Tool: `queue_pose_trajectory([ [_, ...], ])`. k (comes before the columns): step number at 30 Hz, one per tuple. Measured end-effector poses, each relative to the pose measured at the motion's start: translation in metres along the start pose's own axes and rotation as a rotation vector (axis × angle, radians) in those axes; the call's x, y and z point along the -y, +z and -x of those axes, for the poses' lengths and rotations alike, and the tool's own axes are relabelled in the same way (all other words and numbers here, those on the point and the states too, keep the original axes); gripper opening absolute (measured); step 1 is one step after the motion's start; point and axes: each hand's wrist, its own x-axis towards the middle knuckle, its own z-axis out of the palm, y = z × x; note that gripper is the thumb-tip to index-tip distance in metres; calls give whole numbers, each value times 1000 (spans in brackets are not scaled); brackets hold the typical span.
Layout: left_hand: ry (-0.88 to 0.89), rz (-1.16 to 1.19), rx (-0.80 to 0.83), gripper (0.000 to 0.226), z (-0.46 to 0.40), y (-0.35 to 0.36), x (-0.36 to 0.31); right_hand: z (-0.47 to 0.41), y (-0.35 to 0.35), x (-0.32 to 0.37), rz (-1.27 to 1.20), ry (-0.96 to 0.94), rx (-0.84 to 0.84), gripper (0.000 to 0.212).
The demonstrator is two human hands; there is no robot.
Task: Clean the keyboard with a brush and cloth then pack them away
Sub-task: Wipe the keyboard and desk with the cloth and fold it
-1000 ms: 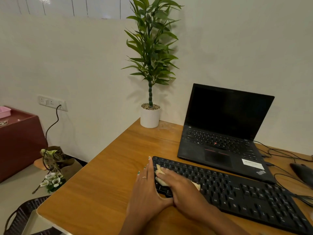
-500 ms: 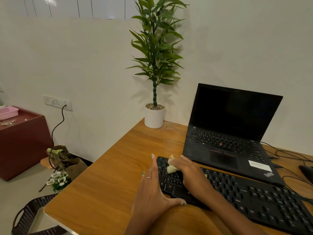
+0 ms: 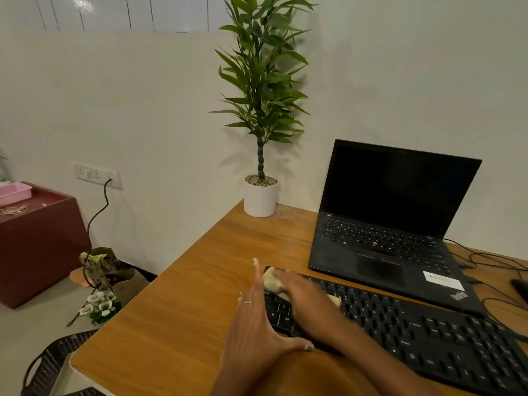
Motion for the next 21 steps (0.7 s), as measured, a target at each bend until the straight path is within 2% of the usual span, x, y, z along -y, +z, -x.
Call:
queue_pose_trajectory([
  [2, 26, -30, -25, 146, -1, 4, 4, 17, 7, 19, -35, -134, 44, 53],
  [4, 20, -36, -18, 144, -1, 5, 4, 26, 4, 22, -145, -175, 73, 49],
  [6, 2, -30, 4, 150, 0, 3, 2, 21, -9, 12, -239, -109, 99, 45],
  [8, -19, -104, 23, 150, 2, 2, 1, 8, -24, -4, -214, 12, 1, 49],
  [10, 18, -287, 13, 139, 2, 1, -1, -6, -37, -21, -123, 137, -160, 51],
  [12, 100, -415, 42, 121, 1, 2, -2, -18, -43, -35, -54, 229, -206, 50],
  [16, 240, -467, 180, 84, -3, 4, -3, -36, -27, -41, -87, 243, 58, 49],
  [21, 263, -471, 237, 71, -5, 6, 0, -67, -10, -21, -380, 252, 162, 45],
])
